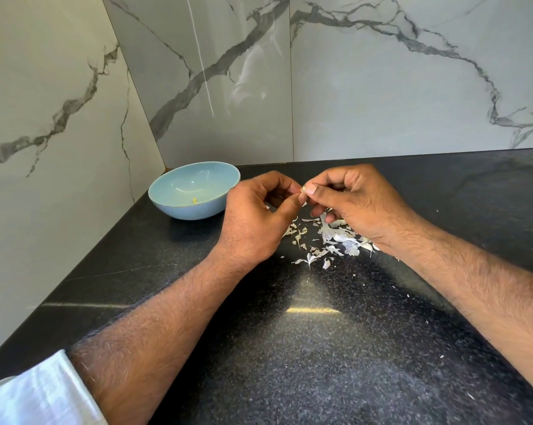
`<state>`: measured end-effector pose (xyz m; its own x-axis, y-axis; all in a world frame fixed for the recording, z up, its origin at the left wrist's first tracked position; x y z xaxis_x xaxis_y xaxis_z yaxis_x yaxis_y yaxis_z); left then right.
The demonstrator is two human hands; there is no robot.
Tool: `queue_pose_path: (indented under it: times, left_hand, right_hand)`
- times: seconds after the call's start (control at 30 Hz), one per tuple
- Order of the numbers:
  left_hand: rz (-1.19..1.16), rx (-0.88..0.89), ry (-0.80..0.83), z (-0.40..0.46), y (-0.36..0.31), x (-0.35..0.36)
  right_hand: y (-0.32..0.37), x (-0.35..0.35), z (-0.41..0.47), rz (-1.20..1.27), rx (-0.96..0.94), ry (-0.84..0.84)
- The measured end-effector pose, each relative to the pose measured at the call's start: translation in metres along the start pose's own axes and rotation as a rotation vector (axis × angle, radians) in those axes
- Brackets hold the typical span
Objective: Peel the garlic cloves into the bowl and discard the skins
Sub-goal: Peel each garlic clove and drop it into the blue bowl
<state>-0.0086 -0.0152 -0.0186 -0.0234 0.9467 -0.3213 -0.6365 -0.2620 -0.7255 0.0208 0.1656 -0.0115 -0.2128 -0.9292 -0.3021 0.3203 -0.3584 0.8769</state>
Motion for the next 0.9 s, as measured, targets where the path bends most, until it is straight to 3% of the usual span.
queue_pose_path:
  times: [0.17,0.5,0.6,0.9]
  left_hand:
    - [-0.025,0.008,0.01,0.001,-0.001,-0.0015]
    - [-0.011,-0.078,-0.06,0.0006,-0.0017,-0.0062]
    - [0.024,-0.11,-0.005,-0.0003,-0.0011,-0.0042]
    - [-0.155,-0.189,0.084,-0.0008,0.0043,0.0004]
  right_hand:
    - [-0.0048,0.0008,0.0001,0.12,0.118,0.013]
    - [-0.0029,0.0013,-0.0003,0.161,0.154,0.082]
    - [-0.0035,0.0011,0.0003,0.149,0.149,0.055]
    - [0.0013,-0.0009,-0.0005,-0.189,-0.013,0.029]
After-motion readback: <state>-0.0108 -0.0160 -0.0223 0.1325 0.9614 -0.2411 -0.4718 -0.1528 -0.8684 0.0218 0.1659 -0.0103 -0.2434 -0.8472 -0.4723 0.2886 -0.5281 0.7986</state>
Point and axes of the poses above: each hand's wrist, its own z-axis towards the middle knuckle, its own x-axis out of the palm, y = z × x, the point moved 4 cm from there along z, towards the middle knuckle, and after that the axes turned 5 degrees about -y, right-handed, at the moved point
